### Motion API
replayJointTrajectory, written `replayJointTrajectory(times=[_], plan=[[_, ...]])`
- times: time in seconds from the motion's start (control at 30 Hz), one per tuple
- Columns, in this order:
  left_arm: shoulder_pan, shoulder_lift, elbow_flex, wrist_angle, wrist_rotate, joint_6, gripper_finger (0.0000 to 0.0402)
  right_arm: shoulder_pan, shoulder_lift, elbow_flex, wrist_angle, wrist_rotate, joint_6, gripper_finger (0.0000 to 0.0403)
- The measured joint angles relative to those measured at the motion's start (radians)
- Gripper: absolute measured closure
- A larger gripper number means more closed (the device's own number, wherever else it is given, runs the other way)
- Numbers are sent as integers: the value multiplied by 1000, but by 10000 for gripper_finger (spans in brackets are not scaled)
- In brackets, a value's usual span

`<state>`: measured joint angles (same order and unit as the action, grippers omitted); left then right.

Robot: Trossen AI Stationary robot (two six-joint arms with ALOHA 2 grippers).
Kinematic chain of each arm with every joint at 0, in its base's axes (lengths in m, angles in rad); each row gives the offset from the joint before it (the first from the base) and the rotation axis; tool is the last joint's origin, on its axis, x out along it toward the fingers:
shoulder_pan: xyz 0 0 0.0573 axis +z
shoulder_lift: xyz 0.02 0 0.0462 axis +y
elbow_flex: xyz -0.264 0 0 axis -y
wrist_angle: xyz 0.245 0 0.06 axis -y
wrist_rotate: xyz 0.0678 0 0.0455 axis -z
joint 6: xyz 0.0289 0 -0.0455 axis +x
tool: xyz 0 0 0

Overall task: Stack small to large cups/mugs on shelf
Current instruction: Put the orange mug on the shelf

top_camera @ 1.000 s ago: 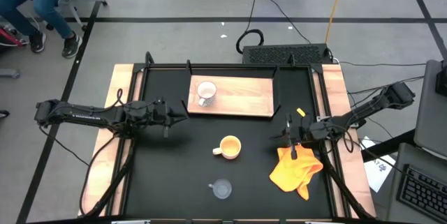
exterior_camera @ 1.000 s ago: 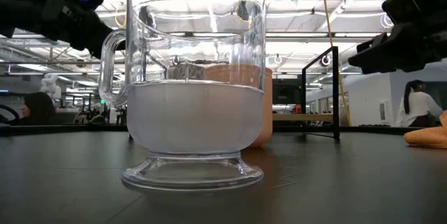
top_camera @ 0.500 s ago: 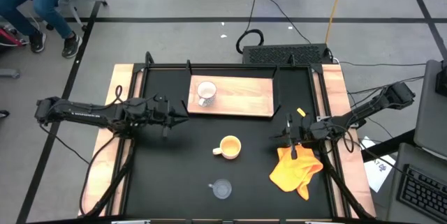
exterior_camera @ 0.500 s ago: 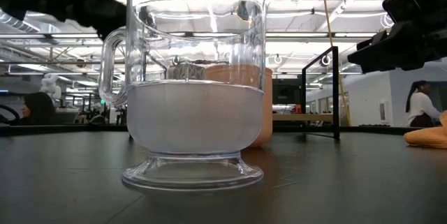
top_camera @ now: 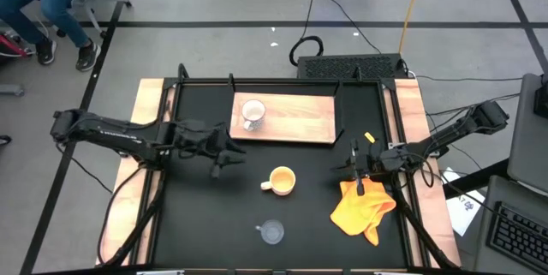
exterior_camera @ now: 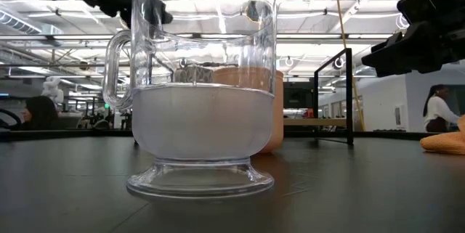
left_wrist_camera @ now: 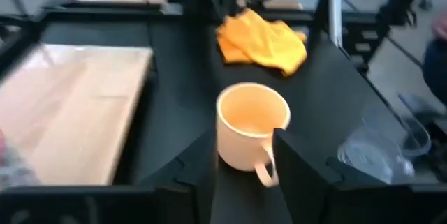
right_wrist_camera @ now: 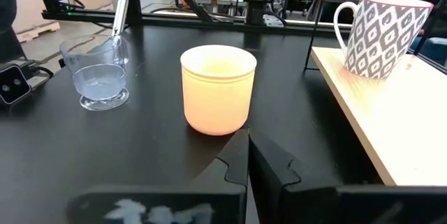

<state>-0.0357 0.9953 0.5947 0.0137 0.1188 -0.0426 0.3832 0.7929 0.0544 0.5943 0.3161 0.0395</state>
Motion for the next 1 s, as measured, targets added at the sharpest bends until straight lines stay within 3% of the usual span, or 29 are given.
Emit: replayJointTrajectory(times=[0.2,0.6,0.87,1.0], plan=[[-6,119,104,-63,126,136,219,0,0,0,-1,-2,-1,403],[-20,344,444,-397,136,464,205,0,0,-1,-8,-3,1,403],[-1,539,639,-472,299,519,205,0,0,-1,-8,-3,-2,403],[14,638,728,-528,310,555,206,0,0,-1,-8,-3,-2,403]])
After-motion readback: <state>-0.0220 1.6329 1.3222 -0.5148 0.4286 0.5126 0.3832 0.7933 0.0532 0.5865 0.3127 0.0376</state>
